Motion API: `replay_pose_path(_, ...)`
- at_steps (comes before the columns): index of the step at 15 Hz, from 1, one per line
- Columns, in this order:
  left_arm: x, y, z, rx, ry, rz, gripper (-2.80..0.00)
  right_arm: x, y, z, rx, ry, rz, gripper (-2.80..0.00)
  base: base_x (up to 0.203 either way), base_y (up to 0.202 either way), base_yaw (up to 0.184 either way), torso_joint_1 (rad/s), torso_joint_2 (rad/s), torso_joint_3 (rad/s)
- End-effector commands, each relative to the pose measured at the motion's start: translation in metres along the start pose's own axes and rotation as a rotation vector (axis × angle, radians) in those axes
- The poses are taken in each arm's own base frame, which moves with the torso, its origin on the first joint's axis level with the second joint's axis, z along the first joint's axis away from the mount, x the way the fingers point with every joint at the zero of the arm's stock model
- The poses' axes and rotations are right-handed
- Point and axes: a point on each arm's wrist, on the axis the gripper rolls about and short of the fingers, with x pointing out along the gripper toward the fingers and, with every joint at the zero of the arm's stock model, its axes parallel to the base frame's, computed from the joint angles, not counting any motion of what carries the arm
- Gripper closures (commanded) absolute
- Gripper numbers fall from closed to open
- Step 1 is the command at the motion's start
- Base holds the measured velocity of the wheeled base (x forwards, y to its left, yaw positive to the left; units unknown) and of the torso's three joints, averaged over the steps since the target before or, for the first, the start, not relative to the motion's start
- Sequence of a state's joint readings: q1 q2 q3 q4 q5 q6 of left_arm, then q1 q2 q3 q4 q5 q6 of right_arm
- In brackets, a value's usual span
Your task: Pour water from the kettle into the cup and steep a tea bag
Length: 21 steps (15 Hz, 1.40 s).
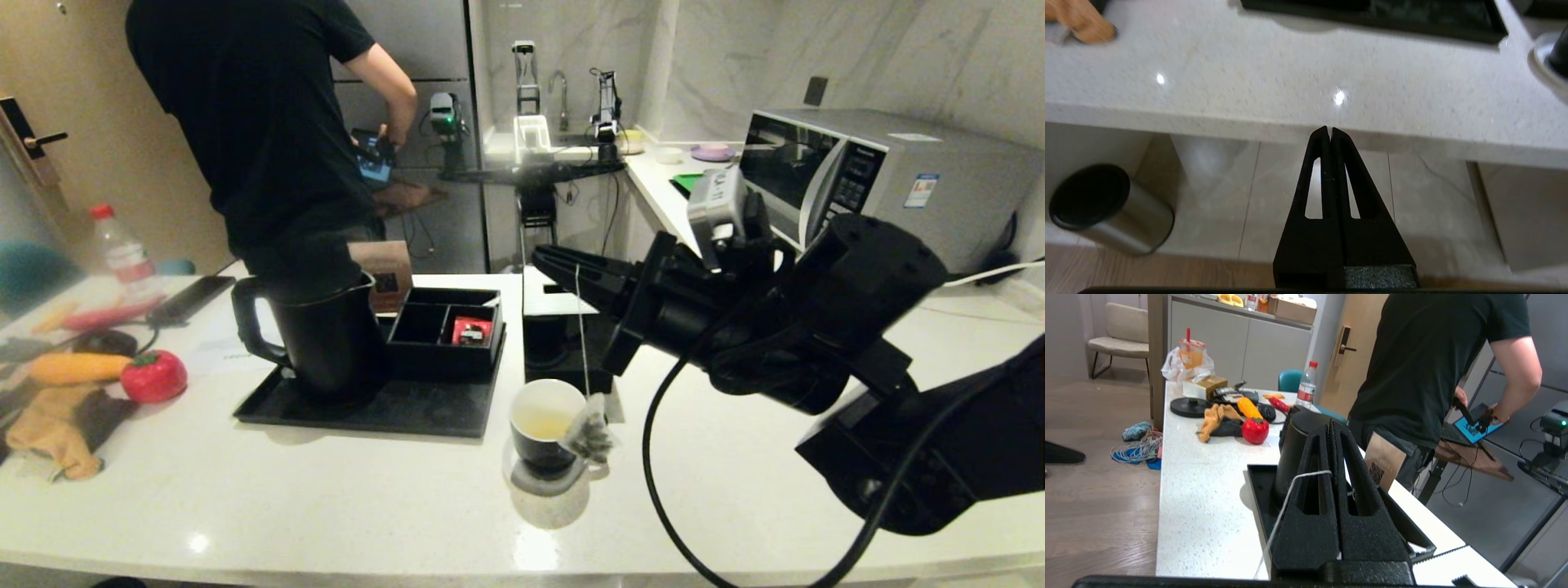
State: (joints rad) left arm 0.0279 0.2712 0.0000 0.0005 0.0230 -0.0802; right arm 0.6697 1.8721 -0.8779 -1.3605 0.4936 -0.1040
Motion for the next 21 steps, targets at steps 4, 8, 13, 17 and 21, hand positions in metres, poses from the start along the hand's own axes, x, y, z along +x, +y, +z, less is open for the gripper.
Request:
replay_pose_path(4, -0.019, 0.002, -0.009, -0.006, -0.265, -0.049, 0.0, 0.002, 0.001, -0.017, 0.003, 0.008, 0.005, 0.0, 0.0, 0.0, 0.0, 0.0, 0.0, 0.0)
replay_pose_path(8, -0.019, 0.002, -0.009, -0.006, -0.267, -0.051, 0.0, 0.004, 0.001, -0.028, 0.012, 0.028, 0.007, 0.0, 0.0, 0.0, 0.0, 0.0, 0.0, 0.0)
replay_pose_path(13, -0.019, 0.002, -0.009, -0.006, -0.267, -0.051, 0.0, 0.006, -0.004, -0.046, 0.017, 0.041, 0.0, 0.0, 0.0, 0.0, 0.0, 0.0, 0.0, 0.0)
replay_pose_path(17, -0.019, 0.002, -0.009, -0.006, -0.267, -0.051, 0.0, 0.0, -0.016, -0.055, 0.014, 0.063, -0.033, 0.0, 0.0, 0.0, 0.0, 0.0, 0.0, 0.0)
replay_pose_path(21, -0.019, 0.002, -0.009, -0.006, -0.267, -0.051, 0.0, -0.003, -0.02, -0.067, 0.022, 0.091, -0.046, 0.0, 0.0, 0.0, 0.0, 0.0, 0.0, 0.0)
